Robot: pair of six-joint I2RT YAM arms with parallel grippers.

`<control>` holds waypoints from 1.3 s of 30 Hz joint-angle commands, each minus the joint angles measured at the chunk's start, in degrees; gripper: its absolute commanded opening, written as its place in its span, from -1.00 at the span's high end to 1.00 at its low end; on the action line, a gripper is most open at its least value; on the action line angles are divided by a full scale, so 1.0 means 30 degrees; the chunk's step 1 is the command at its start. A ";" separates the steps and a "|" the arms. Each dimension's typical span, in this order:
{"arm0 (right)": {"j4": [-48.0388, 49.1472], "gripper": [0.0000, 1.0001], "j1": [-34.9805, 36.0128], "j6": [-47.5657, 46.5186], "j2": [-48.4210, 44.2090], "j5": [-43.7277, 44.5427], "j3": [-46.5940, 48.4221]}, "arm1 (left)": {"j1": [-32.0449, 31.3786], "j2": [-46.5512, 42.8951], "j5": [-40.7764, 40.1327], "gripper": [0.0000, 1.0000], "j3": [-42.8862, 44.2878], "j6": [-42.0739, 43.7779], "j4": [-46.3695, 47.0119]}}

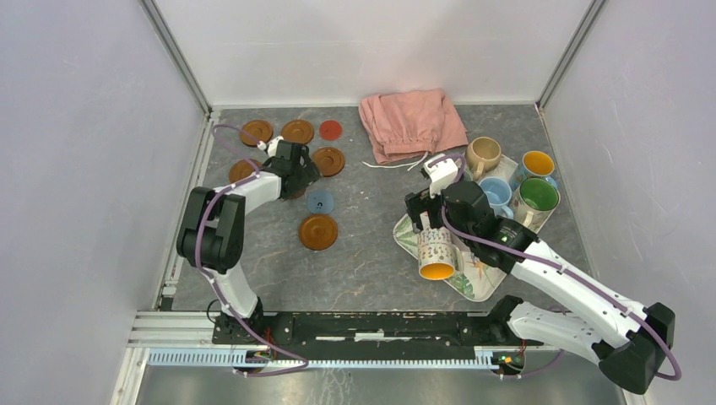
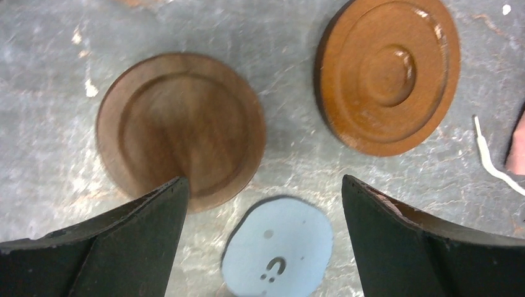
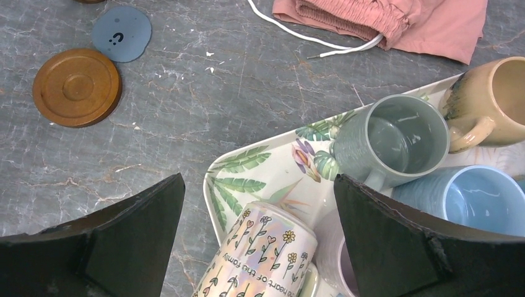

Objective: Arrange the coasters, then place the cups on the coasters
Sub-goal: Move the coaster to the corner of the board.

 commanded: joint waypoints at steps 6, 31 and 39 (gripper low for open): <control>0.1138 -0.96 -0.0071 0.0109 0.0172 -0.0545 -0.0205 | -0.0080 -0.3661 -0.1333 -0.99 -0.4084 -0.1554 -0.0178; 0.0999 -0.96 -0.0088 -0.0227 0.0004 -0.0695 -0.0263 | 0.2001 -0.4295 -0.1944 -0.99 -0.5268 -0.1556 0.0318; 0.0899 -0.96 -0.0090 -0.0368 -0.0096 -0.0555 -0.0270 | 0.2263 -0.2870 -0.1410 -0.99 -0.3678 -0.0972 0.0402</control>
